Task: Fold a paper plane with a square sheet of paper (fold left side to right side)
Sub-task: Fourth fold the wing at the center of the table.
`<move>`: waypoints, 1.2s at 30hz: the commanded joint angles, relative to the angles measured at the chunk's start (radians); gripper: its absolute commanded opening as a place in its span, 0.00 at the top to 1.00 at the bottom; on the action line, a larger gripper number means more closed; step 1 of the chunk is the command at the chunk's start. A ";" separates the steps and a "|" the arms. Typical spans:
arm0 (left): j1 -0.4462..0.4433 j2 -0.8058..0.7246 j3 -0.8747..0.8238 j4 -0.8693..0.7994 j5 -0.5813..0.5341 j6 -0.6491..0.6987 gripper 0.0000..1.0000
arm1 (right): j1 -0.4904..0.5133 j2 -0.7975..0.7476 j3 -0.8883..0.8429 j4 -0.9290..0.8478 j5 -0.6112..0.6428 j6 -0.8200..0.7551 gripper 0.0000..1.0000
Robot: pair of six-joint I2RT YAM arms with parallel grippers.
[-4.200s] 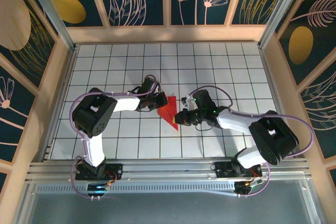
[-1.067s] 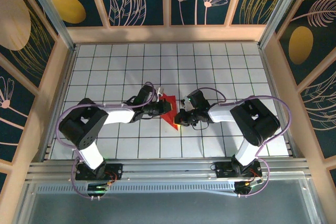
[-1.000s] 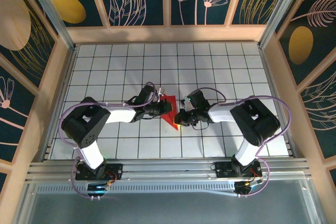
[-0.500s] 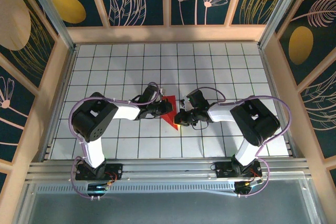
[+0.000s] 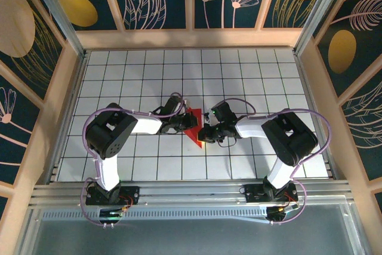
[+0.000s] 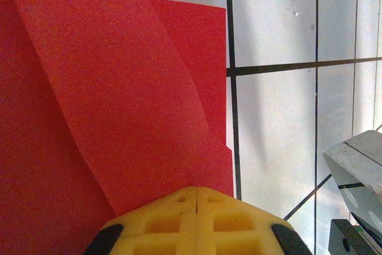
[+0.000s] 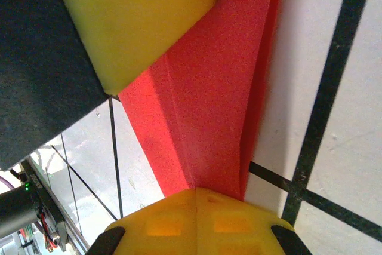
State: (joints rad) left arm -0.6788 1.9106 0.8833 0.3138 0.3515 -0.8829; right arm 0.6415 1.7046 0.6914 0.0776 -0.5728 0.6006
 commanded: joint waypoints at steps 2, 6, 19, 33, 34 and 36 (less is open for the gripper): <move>0.050 0.032 0.009 -0.052 -0.082 0.048 0.98 | 0.000 0.065 -0.035 -0.151 0.148 -0.031 1.00; 0.091 0.038 0.008 -0.047 -0.086 0.071 0.98 | -0.001 0.067 -0.033 -0.154 0.144 -0.030 1.00; 0.196 0.123 0.149 -0.109 -0.091 0.174 0.97 | 0.001 0.075 -0.024 -0.167 0.126 -0.038 1.00; 0.281 0.208 0.316 -0.182 -0.082 0.244 0.96 | 0.000 0.077 -0.029 -0.150 0.112 -0.036 1.00; 0.286 0.204 0.318 -0.182 -0.081 0.246 0.97 | 0.000 0.076 -0.029 -0.148 0.110 -0.036 1.00; 0.291 0.176 0.315 -0.186 -0.092 0.260 0.97 | -0.002 0.074 -0.027 -0.143 0.108 -0.036 1.00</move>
State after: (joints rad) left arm -0.4248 2.0815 1.1858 0.1558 0.3508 -0.6712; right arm 0.6411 1.7245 0.7147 0.1150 -0.5240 0.5819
